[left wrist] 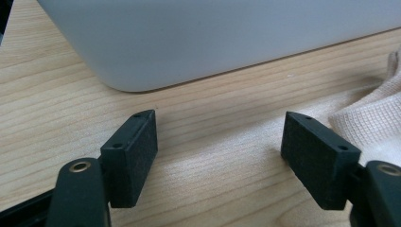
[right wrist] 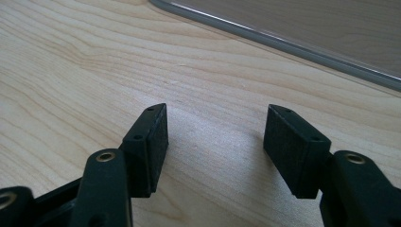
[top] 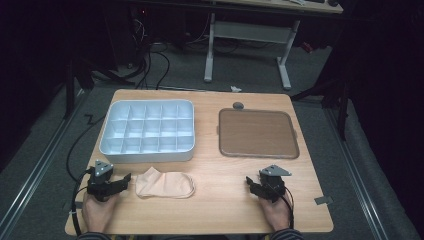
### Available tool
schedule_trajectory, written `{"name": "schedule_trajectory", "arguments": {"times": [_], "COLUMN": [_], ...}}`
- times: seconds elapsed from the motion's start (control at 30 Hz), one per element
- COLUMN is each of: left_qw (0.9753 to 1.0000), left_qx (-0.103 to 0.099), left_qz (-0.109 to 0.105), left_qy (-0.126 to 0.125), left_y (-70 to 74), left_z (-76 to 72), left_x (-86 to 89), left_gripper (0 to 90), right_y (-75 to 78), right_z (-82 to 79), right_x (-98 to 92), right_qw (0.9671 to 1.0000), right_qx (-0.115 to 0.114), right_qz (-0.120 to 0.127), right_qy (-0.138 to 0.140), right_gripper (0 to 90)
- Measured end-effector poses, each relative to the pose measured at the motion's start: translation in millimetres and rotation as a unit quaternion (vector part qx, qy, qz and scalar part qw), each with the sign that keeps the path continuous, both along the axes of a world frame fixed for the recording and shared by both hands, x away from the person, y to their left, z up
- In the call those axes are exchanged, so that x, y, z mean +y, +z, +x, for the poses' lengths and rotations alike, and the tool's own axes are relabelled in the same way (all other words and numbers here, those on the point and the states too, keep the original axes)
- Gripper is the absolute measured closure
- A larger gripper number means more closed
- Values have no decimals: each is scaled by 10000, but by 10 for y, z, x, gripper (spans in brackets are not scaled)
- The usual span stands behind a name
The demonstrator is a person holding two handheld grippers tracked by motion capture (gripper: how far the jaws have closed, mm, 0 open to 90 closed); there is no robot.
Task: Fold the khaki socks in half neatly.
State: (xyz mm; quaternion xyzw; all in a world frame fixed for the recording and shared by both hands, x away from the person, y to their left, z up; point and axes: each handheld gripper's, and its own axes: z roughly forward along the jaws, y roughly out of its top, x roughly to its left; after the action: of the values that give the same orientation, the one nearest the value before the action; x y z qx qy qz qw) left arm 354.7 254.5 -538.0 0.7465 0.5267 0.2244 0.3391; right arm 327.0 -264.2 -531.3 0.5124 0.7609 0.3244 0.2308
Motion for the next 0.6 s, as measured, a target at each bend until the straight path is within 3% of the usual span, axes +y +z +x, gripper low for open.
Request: {"name": "schedule_trajectory", "arguments": {"times": [0.6], "left_qw": [10000], "left_qx": [23], "left_qz": [-73], "left_qy": [-35], "left_y": [3], "left_z": [2], "left_x": [13], "left_gripper": [273], "right_y": [0], "right_z": [1], "right_x": [0], "right_qw": [10000], "right_qx": [0], "right_qz": [-4], "right_qy": [3], "right_gripper": [405]}}
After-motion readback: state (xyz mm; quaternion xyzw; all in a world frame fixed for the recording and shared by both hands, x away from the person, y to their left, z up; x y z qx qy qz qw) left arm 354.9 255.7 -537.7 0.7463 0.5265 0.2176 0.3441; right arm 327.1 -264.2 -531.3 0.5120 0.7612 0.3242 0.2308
